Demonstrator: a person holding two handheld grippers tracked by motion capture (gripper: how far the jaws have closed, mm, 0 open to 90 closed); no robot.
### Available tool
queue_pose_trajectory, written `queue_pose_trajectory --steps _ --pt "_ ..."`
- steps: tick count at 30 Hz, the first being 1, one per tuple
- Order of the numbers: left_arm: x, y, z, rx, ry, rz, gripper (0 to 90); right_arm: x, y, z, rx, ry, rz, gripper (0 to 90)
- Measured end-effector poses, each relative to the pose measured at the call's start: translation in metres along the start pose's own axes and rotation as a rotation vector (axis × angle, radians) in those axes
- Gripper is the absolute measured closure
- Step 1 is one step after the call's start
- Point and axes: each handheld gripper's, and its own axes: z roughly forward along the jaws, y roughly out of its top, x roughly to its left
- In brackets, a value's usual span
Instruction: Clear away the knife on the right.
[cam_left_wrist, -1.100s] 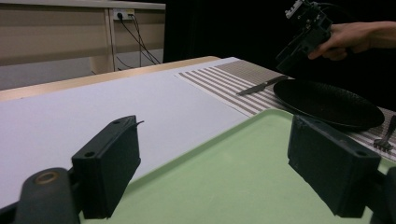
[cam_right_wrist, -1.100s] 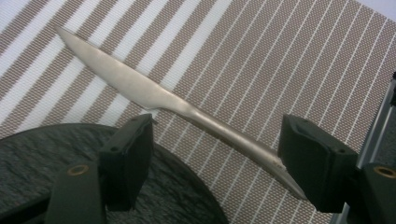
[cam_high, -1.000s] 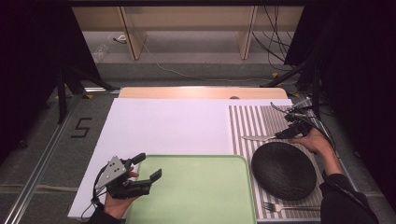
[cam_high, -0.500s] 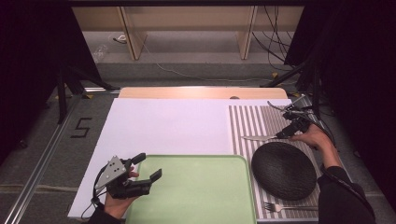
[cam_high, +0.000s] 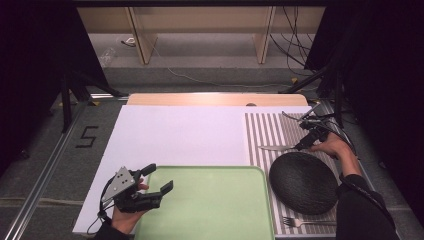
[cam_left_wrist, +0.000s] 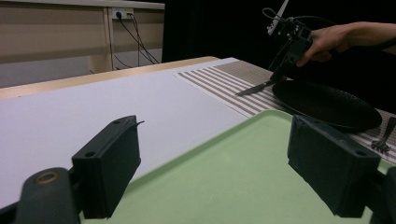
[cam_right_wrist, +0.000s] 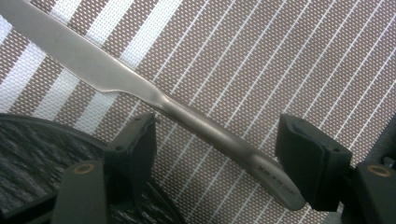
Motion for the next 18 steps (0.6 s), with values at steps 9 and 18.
queue_pose_trajectory --steps 9,18 --pt "0.0001 -0.0001 0.0004 0.002 -0.001 -0.001 16.7 0.0009 0.0044 0.0032 0.028 -0.015 -0.032 32.6" --pt "0.0004 -0.0001 0.0008 0.003 0.003 -0.008 17.0 0.0014 0.0054 0.0085 0.06 -0.036 -0.046 34.4"
